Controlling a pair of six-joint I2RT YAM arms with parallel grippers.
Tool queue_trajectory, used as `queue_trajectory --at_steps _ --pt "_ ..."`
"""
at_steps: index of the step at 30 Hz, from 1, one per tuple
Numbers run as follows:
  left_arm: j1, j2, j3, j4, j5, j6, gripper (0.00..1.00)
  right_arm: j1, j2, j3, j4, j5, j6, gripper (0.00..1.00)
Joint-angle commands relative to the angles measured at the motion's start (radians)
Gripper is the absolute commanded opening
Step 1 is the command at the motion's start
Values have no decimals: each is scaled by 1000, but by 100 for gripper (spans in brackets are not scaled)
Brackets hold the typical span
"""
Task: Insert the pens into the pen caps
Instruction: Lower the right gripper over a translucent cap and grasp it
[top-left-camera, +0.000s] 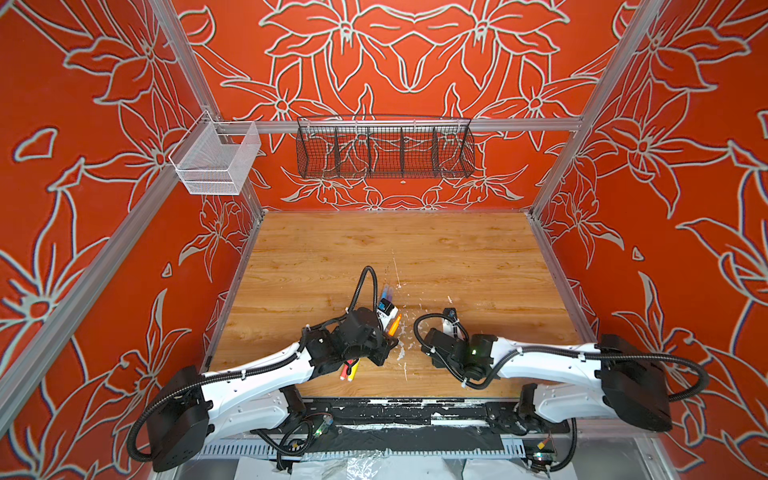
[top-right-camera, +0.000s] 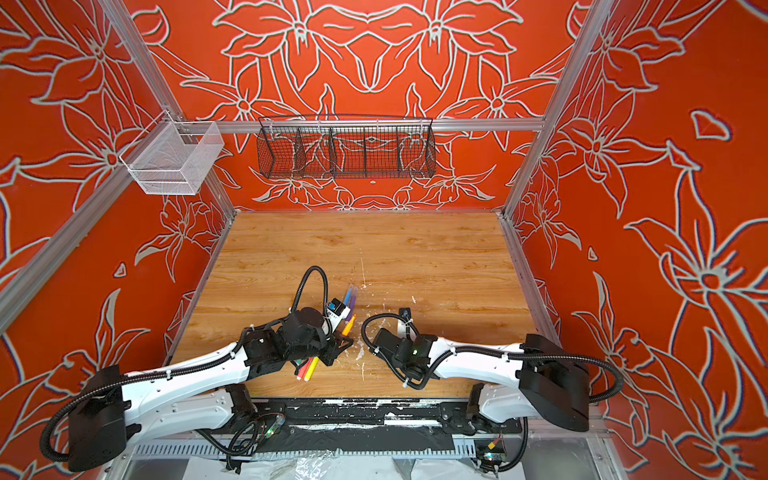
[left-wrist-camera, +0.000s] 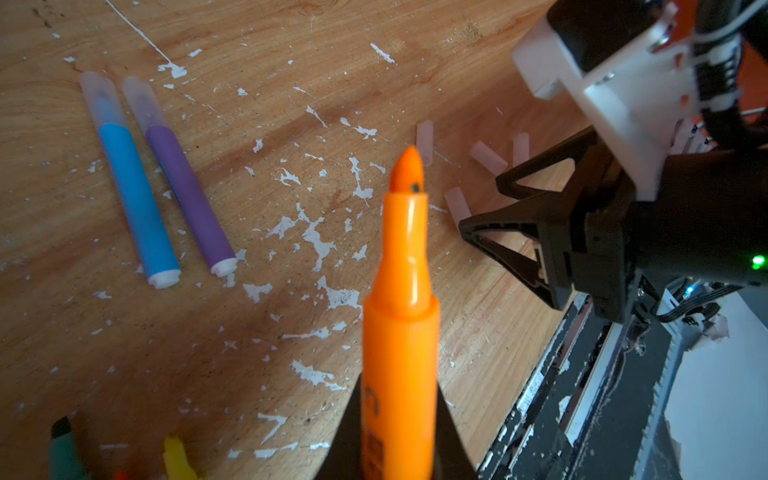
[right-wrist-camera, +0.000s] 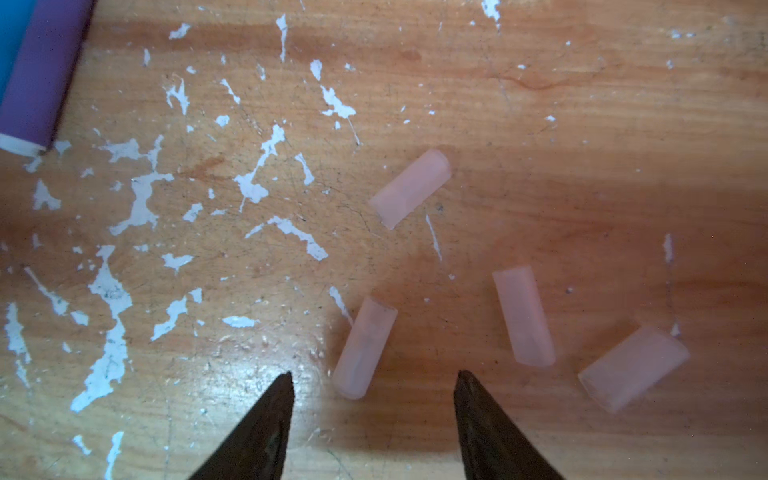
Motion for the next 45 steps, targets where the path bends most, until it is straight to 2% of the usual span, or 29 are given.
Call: queue_trajectory --at_steps 1,8,13,25,34,45 --pt "2 -33 -11 -11 2 -2 0 -23 35 -2 80 -34 -18 64" --pt "2 -101 -29 -10 -4 -7 0 -50 137 11 158 -84 -41 62" --pt "2 -113 -42 -12 -16 -14 0 -50 207 70 157 -111 -80 56" --pt "2 -147 -53 -28 -37 -15 0 -6 339 226 44 -138 -114 44" --pt "2 -173 -61 -36 -44 -19 0 22 309 182 -36 -73 -47 43" --pt "2 -175 -58 -32 -41 -24 0 22 170 103 -66 -26 1 43"
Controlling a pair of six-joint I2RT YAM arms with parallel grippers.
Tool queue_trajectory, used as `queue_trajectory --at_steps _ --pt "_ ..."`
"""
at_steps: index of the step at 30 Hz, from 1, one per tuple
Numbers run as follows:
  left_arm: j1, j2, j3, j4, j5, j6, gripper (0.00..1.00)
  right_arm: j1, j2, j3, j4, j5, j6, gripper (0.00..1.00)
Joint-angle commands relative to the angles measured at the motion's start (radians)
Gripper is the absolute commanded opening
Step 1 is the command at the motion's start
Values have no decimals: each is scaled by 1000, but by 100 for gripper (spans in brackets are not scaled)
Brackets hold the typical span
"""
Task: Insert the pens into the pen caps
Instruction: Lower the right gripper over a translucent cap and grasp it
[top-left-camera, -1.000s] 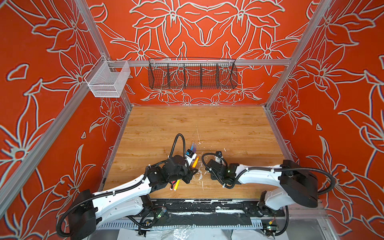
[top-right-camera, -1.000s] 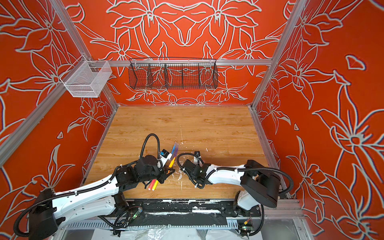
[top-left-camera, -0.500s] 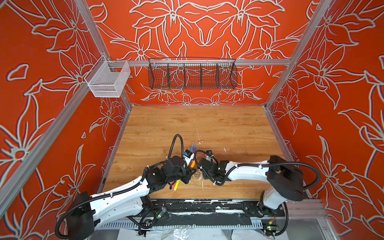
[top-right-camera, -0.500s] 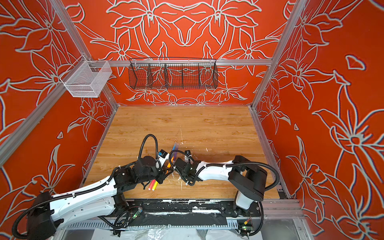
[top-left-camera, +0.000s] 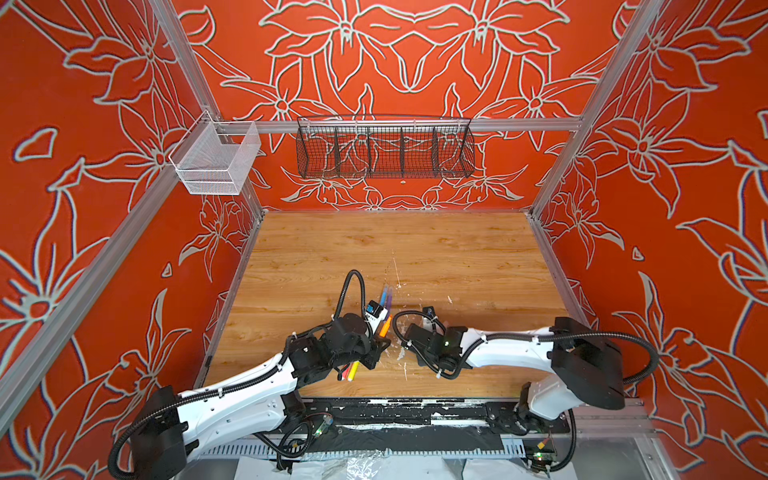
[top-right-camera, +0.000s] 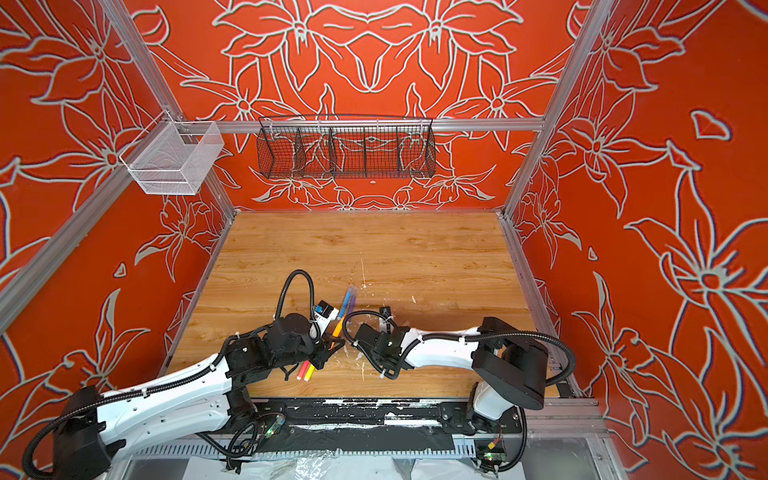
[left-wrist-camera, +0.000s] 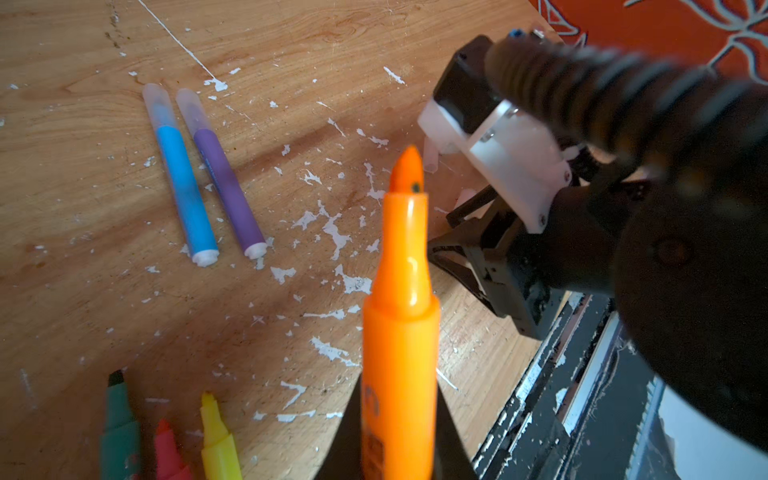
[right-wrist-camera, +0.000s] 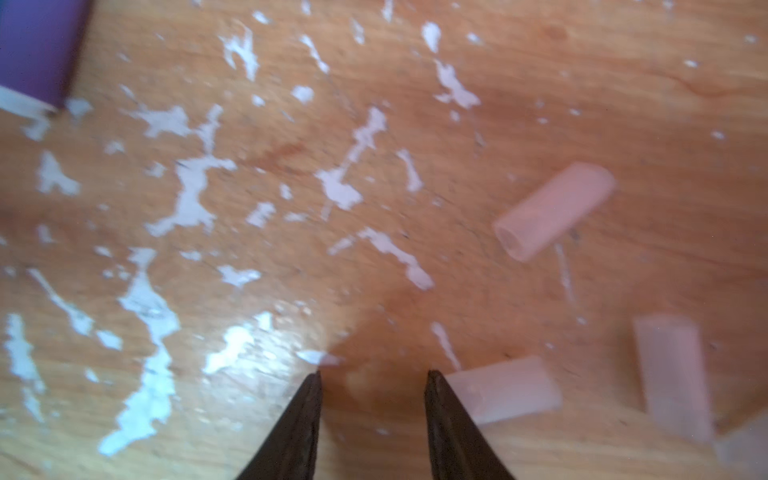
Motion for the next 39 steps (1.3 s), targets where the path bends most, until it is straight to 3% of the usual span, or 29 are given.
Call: queue_trajectory --at_steps 1,14,20,25,39 --pt "3 -10 3 14 -2 -4 0 5 -45 -40 -57 27 46 43" --pt "2 20 9 39 36 2 0 11 -252 -119 -106 33 73 44" --pt "2 24 10 43 47 2 0 9 -355 -160 -127 89 82 56" --pt "2 16 9 39 52 -1 0 -34 -346 -199 -71 73 74 61" --pt "2 10 6 37 71 2 0 -137 -194 -196 95 -24 -2 57"
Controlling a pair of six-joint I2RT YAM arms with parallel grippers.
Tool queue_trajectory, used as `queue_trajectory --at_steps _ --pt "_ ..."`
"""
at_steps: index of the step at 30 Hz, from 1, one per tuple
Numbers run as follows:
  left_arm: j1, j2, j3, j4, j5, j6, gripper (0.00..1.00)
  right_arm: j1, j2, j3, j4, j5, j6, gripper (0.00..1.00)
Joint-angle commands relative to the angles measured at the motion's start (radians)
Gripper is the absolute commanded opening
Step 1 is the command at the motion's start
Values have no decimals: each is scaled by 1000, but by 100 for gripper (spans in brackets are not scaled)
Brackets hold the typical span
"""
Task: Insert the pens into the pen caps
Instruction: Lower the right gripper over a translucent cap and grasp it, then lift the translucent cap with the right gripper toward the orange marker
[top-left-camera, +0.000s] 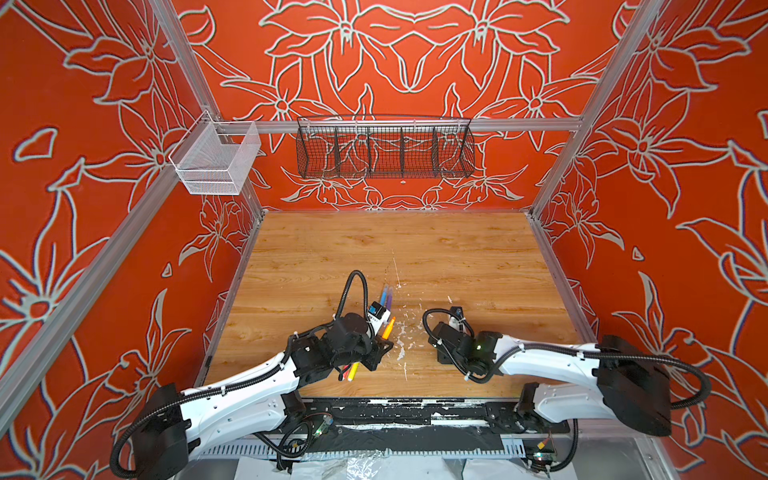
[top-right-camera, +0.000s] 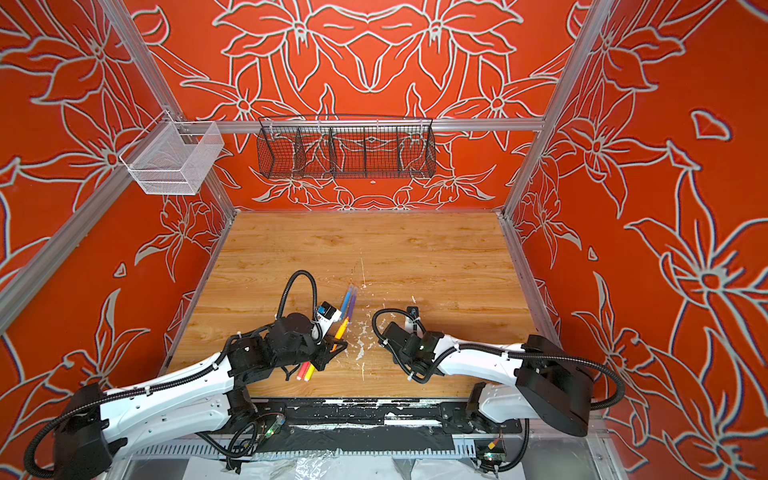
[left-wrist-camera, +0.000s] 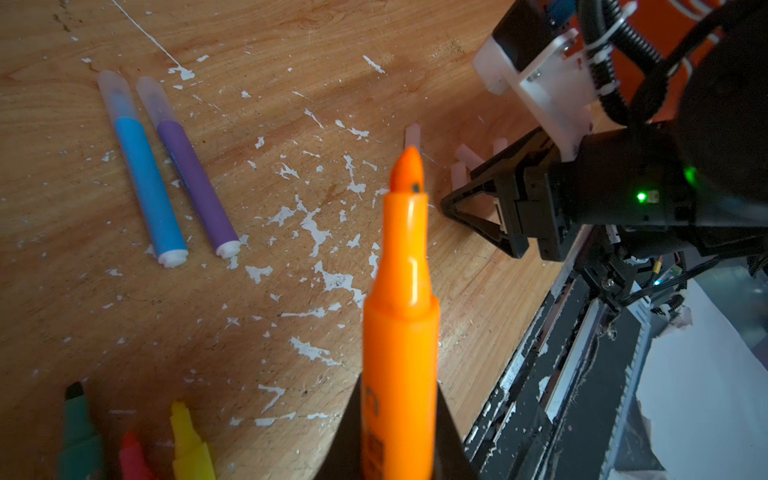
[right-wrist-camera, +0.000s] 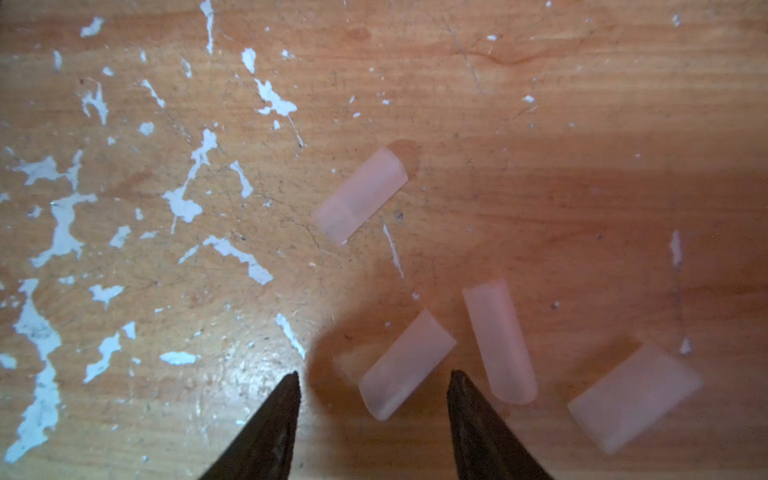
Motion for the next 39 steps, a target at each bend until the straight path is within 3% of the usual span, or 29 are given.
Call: queue_trajectory --at_steps 1,9,21,32,39 --pt "3 -8 6 19 13 3 0 -16 32 9 25 -16 -12 57" --pt "2 -8 4 22 13 4 0 -22 104 44 1 -5 -17 50" --pt "2 -23 1 19 9 3 0 -22 197 79 -61 6 -9 30" --pt "2 -23 6 15 3 3 0 -20 191 76 -74 -3 -6 13" --pt "2 -21 13 22 -1 4 0 -17 135 61 -63 -14 -4 12"
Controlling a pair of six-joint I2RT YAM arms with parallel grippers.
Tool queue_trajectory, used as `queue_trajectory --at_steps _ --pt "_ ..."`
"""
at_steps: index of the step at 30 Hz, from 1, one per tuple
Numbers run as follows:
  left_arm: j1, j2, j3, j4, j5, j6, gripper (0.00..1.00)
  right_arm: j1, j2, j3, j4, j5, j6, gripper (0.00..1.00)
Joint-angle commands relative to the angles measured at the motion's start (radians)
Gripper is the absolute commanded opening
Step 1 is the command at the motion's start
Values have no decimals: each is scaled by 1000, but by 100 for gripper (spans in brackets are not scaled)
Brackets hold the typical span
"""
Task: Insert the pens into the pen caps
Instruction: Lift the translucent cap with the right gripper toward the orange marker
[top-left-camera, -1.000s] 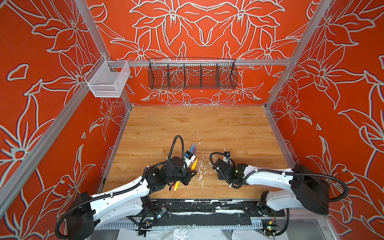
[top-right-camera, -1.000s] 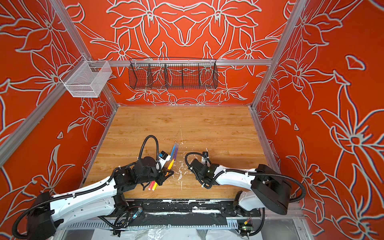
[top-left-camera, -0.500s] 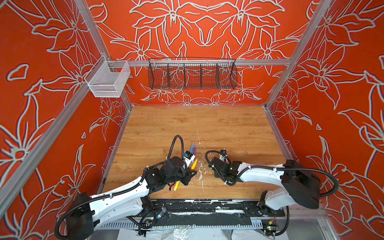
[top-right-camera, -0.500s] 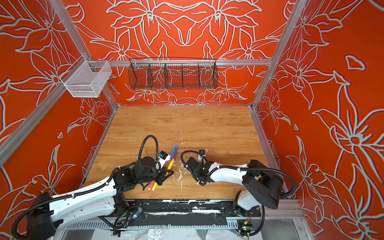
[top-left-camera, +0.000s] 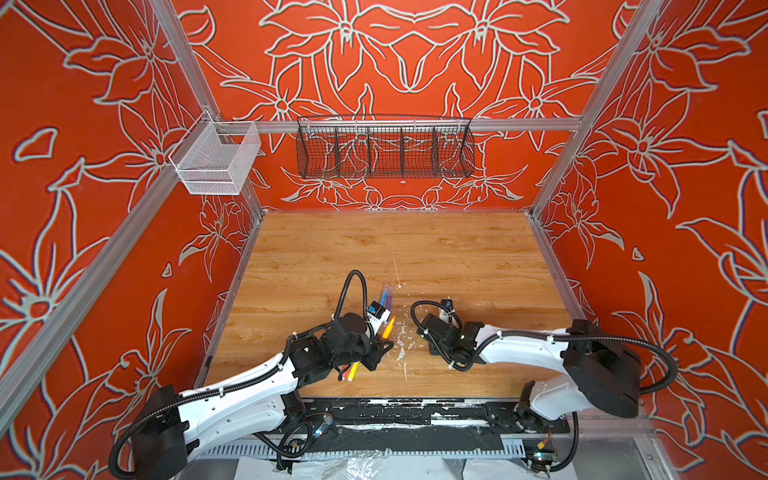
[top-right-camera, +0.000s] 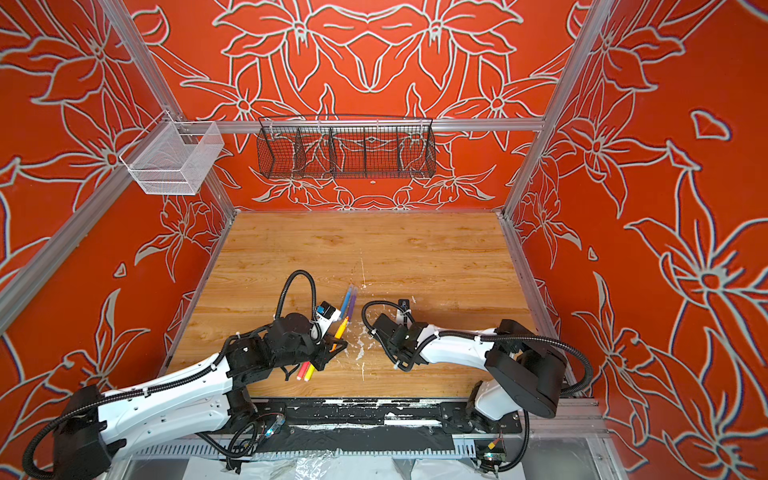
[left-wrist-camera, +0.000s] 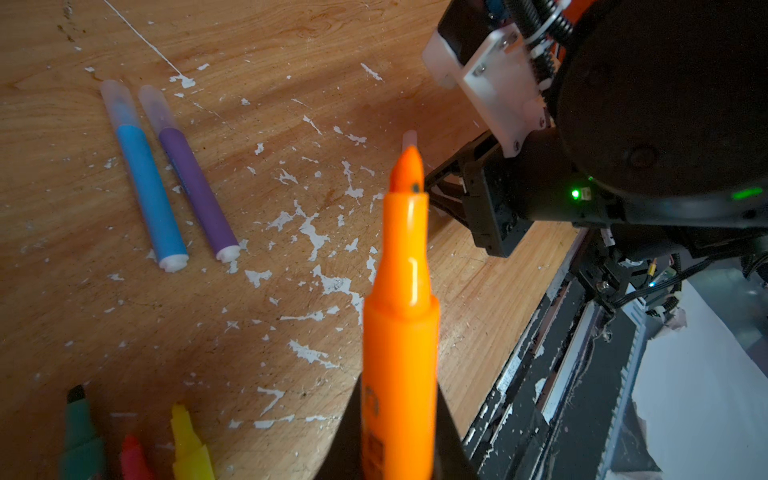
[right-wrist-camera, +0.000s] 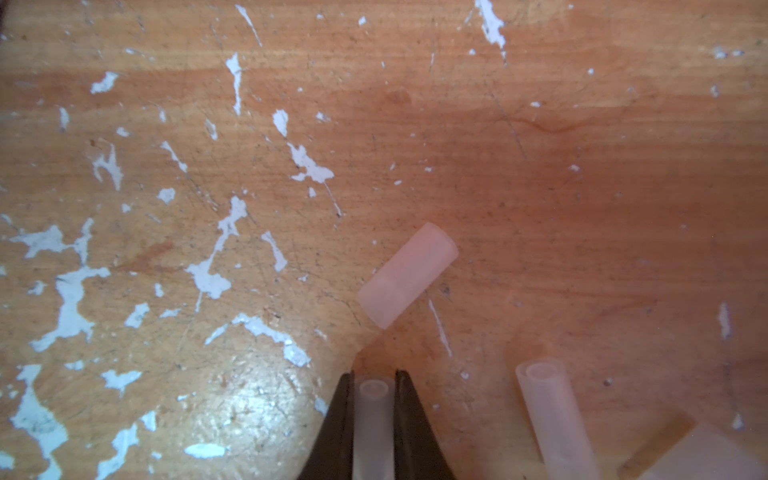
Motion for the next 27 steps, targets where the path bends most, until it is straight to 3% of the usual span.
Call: queue_trajectory --at_steps 1,10,15,21,27 --pt "2 -9 15 19 1 4 0 3 -25 -39 -86 -41 12 12" --pt "2 0 75 19 -9 10 0 1 -198 22 -25 -5 -18 12" --pt "2 41 127 59 -94 42 0 -10 -247 104 75 57 -94 12" --pt "8 147 225 103 -239 110 0 -125 -232 154 341 -18 -205 7" --pt "8 136 224 138 -190 144 0 -137 -252 216 398 -44 -269 0"
